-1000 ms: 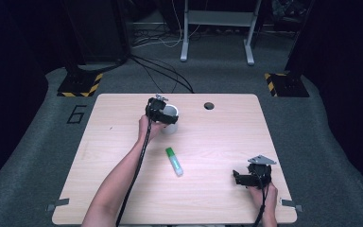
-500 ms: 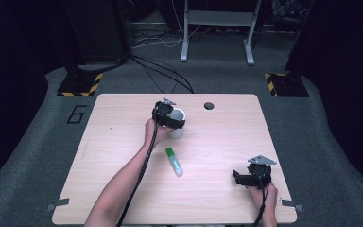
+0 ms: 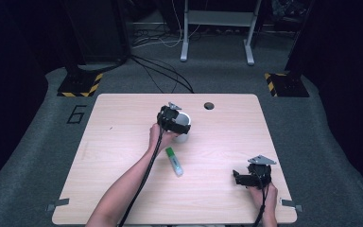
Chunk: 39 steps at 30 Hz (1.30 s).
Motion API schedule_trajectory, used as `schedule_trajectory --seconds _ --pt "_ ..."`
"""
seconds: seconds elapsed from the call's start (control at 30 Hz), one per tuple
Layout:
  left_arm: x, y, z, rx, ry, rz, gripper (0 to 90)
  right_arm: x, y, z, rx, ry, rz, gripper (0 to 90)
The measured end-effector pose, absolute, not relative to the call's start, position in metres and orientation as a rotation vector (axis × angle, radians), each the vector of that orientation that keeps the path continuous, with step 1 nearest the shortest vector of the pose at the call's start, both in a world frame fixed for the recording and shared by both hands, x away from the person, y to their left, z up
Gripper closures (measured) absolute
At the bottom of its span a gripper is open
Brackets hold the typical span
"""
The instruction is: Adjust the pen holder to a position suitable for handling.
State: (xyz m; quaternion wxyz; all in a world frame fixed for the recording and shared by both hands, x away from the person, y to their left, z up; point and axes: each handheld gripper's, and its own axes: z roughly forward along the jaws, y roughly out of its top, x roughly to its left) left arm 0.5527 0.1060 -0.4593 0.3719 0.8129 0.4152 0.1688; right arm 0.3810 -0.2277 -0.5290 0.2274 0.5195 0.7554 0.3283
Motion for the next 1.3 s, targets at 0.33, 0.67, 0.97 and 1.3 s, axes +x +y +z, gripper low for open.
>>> schedule_trajectory --seconds 0.33,0.67,0.97,1.3 --pt "0.542 0.094 -0.459 2.102 1.047 0.42 5.7 0.381 -0.228 -0.529 1.428 2.086 0.901 6.1" --pt "0.535 0.102 -0.454 2.044 1.054 0.364 0.0 0.381 -0.228 -0.529 1.431 2.084 0.905 6.2" --pt "0.515 0.134 -0.439 2.032 1.017 0.368 0.0 0.381 -0.228 -0.529 1.431 2.084 0.905 6.2" --pt "0.491 0.169 -0.436 2.019 1.024 0.444 0.0 0.381 -0.228 -0.529 1.432 2.084 0.905 6.2"
